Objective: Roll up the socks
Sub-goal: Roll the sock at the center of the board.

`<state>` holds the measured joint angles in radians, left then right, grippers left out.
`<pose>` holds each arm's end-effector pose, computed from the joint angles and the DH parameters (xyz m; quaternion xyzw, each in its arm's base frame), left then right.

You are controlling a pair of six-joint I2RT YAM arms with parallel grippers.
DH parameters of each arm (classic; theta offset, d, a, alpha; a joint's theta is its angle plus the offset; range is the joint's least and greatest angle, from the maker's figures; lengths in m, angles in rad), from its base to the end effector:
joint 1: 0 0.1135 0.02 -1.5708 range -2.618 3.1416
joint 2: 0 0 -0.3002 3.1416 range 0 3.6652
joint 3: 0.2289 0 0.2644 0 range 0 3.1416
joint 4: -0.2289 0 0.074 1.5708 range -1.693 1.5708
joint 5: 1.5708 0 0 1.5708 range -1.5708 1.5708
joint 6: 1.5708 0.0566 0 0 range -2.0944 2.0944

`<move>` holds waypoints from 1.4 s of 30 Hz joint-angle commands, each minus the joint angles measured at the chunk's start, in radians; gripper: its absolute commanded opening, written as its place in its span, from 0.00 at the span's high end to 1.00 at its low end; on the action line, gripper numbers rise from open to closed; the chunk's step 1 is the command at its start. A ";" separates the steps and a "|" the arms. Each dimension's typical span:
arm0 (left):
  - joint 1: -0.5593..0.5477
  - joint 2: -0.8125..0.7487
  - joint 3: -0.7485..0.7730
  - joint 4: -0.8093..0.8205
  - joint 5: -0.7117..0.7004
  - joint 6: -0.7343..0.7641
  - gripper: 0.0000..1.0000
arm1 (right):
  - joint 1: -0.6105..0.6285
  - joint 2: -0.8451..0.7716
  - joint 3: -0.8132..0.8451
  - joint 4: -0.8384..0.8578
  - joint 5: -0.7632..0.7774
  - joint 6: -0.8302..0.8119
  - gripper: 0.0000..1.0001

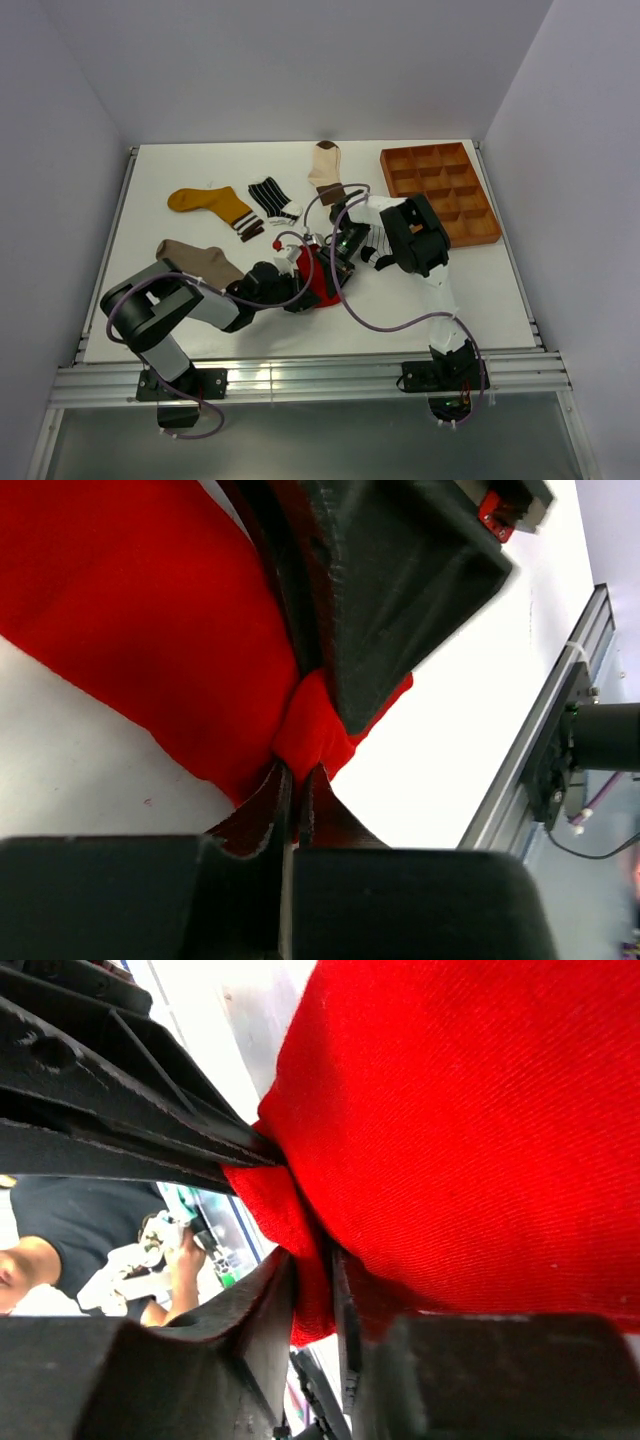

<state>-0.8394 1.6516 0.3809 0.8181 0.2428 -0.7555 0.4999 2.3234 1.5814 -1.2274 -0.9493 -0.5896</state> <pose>0.1860 -0.2276 0.1281 0.0995 0.8381 -0.4485 0.2943 0.3413 0.2388 0.1043 0.3744 -0.7925 -0.4554 0.1558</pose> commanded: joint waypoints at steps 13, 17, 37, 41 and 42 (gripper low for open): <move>0.068 0.016 0.006 -0.178 0.197 -0.186 1.00 | -0.026 -0.398 -0.273 0.465 0.219 0.120 0.47; 0.117 -0.024 -0.033 -0.209 0.246 -0.199 1.00 | -0.047 -0.508 -0.353 0.560 0.273 0.111 0.47; 0.287 0.083 -0.037 -0.270 0.498 -0.332 1.00 | 0.448 -1.065 -1.000 1.180 0.731 -0.144 0.42; 0.292 0.089 -0.034 -0.300 0.495 -0.327 1.00 | 0.558 -1.087 -1.071 1.298 0.820 -0.179 0.42; 0.292 0.089 -0.031 -0.306 0.500 -0.327 1.00 | 0.577 -1.087 -1.080 1.306 0.830 -0.180 0.42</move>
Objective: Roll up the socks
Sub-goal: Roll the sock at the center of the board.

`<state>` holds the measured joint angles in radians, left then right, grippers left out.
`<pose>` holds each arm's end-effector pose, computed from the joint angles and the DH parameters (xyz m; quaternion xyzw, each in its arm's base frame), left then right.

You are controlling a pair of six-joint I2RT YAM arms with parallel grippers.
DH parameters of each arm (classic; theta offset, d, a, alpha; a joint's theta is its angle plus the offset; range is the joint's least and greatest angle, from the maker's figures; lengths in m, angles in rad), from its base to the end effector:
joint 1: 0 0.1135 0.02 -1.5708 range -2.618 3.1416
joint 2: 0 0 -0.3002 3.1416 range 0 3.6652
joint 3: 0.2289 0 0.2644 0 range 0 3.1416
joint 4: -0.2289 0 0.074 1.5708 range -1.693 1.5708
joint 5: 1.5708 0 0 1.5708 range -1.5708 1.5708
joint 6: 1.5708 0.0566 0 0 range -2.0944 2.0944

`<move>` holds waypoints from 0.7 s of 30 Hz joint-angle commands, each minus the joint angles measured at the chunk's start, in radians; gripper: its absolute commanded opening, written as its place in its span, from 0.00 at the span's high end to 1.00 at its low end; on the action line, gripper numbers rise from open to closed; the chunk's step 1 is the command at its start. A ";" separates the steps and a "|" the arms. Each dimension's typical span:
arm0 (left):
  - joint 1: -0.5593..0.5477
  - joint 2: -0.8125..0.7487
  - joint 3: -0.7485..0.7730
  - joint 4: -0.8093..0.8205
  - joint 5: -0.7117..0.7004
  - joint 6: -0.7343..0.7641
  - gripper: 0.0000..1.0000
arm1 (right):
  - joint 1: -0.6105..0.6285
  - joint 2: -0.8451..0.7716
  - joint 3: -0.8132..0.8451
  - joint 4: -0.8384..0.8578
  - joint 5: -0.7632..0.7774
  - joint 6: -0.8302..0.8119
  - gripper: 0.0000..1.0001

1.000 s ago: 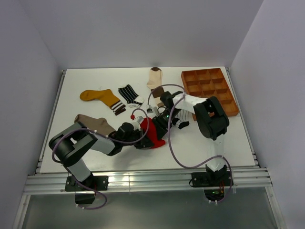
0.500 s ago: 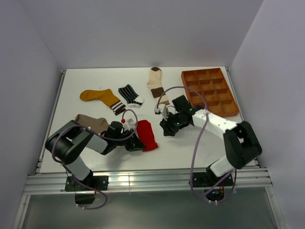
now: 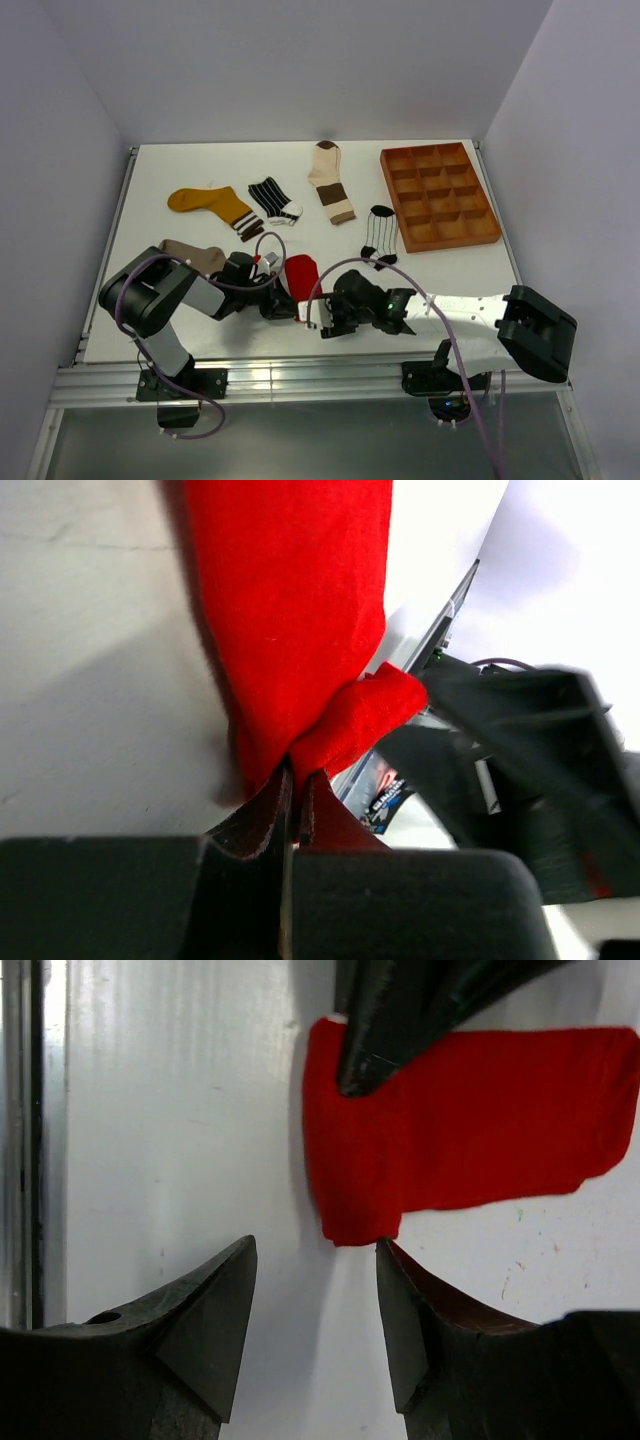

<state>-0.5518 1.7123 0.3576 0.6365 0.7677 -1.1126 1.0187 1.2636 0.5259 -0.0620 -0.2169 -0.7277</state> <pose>0.2030 -0.1711 0.0966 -0.0848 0.8541 -0.5131 0.0060 0.1209 0.2194 0.1781 -0.7321 0.5605 0.1534 0.3554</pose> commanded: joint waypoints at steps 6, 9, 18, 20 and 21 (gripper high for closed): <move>0.009 0.027 0.007 -0.172 -0.030 0.049 1.00 | 0.175 0.000 -0.075 0.269 0.211 -0.079 0.42; 0.009 0.018 0.015 -0.195 -0.031 0.059 1.00 | 0.198 0.016 -0.075 0.295 0.246 -0.090 0.42; 0.010 0.017 0.026 -0.235 -0.036 0.080 1.00 | 0.202 -0.047 -0.086 0.280 0.251 -0.108 0.40; 0.012 0.013 0.023 -0.235 -0.038 0.080 1.00 | 0.204 -0.040 -0.076 0.254 0.226 -0.108 0.40; 0.010 0.013 0.021 -0.235 -0.041 0.082 1.00 | 0.202 -0.033 -0.075 0.251 0.222 -0.107 0.40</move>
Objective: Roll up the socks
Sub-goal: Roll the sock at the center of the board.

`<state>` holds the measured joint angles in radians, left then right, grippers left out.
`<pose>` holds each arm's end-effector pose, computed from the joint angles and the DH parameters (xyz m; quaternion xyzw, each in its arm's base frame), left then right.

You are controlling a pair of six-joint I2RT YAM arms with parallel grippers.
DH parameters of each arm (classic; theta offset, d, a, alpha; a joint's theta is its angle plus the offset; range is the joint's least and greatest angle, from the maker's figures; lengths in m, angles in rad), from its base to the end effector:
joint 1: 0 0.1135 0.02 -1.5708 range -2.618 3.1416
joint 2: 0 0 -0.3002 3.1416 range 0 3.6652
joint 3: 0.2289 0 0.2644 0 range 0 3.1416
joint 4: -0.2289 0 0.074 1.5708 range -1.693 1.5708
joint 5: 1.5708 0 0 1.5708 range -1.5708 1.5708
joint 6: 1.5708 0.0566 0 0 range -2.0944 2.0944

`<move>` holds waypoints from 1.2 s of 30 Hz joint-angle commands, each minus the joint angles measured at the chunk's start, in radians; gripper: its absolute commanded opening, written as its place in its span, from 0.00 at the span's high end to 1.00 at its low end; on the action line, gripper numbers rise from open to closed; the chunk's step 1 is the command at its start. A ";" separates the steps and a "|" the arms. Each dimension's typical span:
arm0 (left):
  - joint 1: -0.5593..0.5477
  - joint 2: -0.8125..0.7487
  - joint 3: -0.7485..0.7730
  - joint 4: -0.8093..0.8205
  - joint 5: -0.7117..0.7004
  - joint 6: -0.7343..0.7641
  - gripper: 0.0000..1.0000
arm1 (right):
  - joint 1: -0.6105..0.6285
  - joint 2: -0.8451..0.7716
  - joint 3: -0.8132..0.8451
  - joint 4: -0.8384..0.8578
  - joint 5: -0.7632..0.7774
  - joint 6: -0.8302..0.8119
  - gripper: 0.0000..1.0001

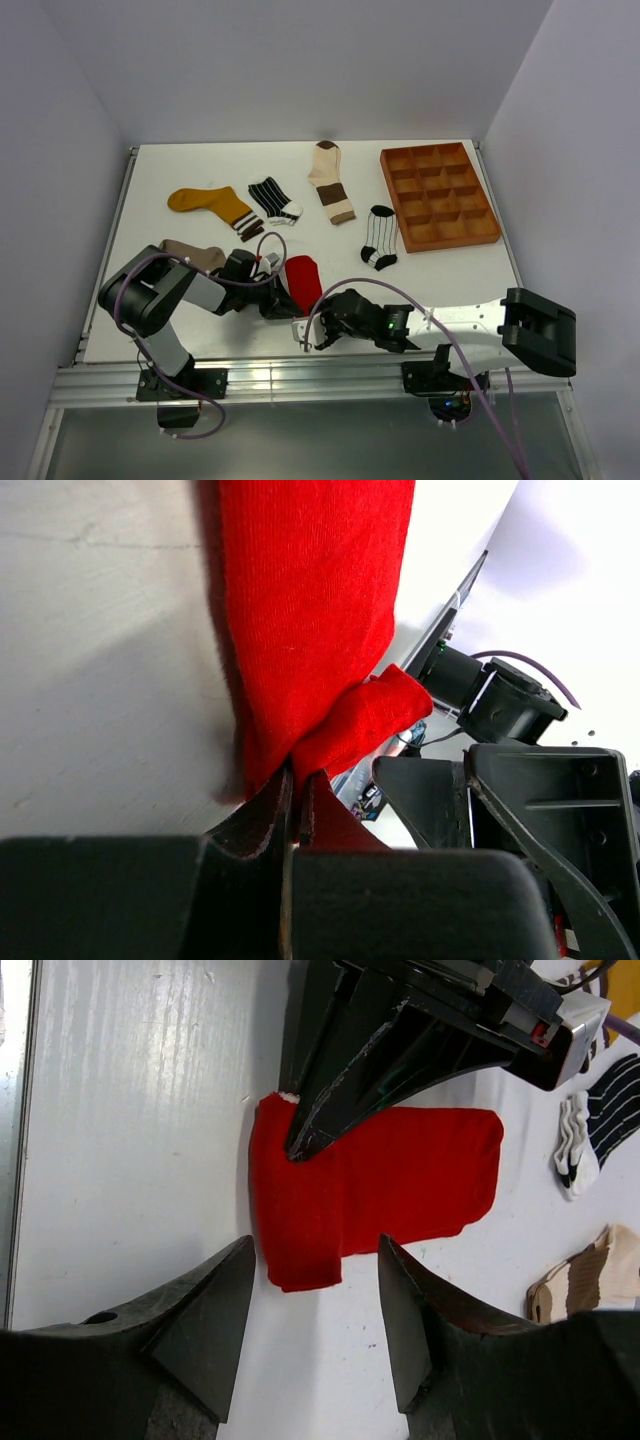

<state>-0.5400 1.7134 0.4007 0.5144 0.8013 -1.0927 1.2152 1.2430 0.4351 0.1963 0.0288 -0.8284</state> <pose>0.2068 -0.1714 0.0958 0.0914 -0.8607 0.5002 0.0257 0.0891 0.2353 0.1781 -0.7533 0.4686 0.0761 0.4552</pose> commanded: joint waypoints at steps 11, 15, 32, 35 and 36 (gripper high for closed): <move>0.000 0.009 -0.022 -0.125 -0.070 0.074 1.00 | 0.006 0.093 0.044 0.012 -0.058 -0.034 0.41; 0.002 0.003 -0.020 -0.132 -0.068 0.082 1.00 | 0.006 0.137 0.053 0.026 -0.053 -0.044 0.41; 0.009 -0.066 -0.008 -0.177 -0.074 0.094 0.99 | -0.157 0.256 0.322 -0.331 -0.277 0.041 0.79; 0.009 -0.127 0.000 -0.194 -0.100 0.077 0.95 | -0.233 0.320 0.453 -0.509 -0.383 0.060 0.80; 0.009 -0.156 0.001 -0.200 -0.106 0.076 0.95 | -0.252 0.335 0.480 -0.549 -0.417 0.058 0.80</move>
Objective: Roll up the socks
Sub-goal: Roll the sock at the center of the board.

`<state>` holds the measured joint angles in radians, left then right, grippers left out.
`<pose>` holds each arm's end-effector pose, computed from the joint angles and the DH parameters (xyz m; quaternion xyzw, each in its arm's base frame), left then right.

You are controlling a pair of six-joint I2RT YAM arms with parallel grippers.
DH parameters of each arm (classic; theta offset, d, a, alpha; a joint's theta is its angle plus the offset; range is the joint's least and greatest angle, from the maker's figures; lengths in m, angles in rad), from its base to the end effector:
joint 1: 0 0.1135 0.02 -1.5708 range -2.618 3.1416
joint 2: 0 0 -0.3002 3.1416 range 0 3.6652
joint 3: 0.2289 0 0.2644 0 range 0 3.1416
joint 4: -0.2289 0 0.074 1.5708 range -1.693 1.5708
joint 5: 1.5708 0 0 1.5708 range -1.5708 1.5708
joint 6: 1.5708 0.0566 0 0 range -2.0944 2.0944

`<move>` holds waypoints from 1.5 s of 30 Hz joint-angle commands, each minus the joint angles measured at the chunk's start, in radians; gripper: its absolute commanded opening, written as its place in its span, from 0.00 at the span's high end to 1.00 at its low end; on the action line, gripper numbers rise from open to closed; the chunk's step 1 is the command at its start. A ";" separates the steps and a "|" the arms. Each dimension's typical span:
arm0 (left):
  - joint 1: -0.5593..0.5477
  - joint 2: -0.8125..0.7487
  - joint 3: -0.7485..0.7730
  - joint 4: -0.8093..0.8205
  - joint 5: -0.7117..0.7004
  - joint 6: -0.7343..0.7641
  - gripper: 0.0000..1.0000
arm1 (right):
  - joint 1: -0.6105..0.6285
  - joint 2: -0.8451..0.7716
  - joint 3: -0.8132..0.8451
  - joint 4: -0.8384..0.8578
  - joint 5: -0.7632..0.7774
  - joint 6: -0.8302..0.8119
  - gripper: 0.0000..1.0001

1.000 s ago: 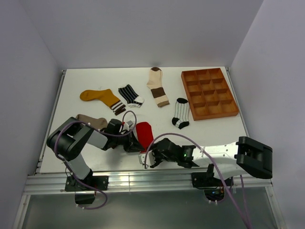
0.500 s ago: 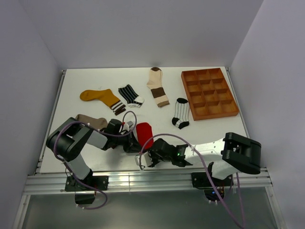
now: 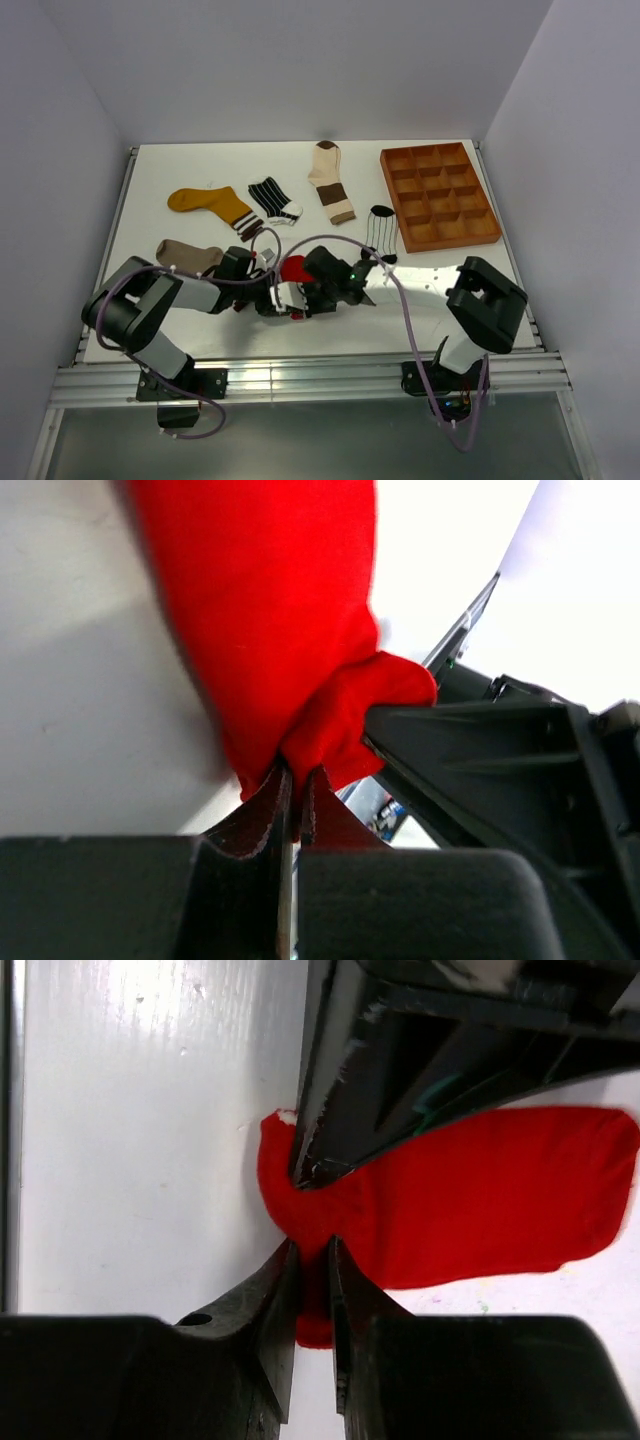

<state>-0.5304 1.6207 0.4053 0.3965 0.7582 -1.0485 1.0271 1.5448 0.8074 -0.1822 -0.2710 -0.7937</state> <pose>0.2041 -0.1648 0.1087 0.0900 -0.8701 0.4846 0.0042 0.1531 0.2826 0.1826 -0.7679 0.5418 0.1640 0.2999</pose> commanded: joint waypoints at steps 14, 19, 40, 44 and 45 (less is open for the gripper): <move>0.000 -0.252 -0.014 -0.159 -0.292 0.093 0.73 | -0.246 0.483 0.601 -0.836 -0.519 -0.067 0.81; -0.002 -0.309 -0.069 -0.108 -0.381 0.094 0.64 | -0.280 0.580 0.691 -0.933 -0.565 -0.076 0.81; -0.263 -0.378 -0.074 0.131 -0.692 0.366 0.52 | -0.351 0.810 0.903 -1.033 -0.566 0.088 0.82; -0.266 -0.311 -0.079 0.254 -0.633 0.381 0.51 | -0.366 0.827 0.923 -1.062 -0.586 0.086 0.82; -0.264 -0.279 -0.079 0.275 -0.613 0.386 0.51 | -0.367 0.834 0.934 -1.068 -0.589 0.086 0.83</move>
<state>-0.7895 1.2945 0.3157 0.5213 0.0914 -0.7227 0.6800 2.3386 1.7058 -1.2652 -0.9157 -0.6964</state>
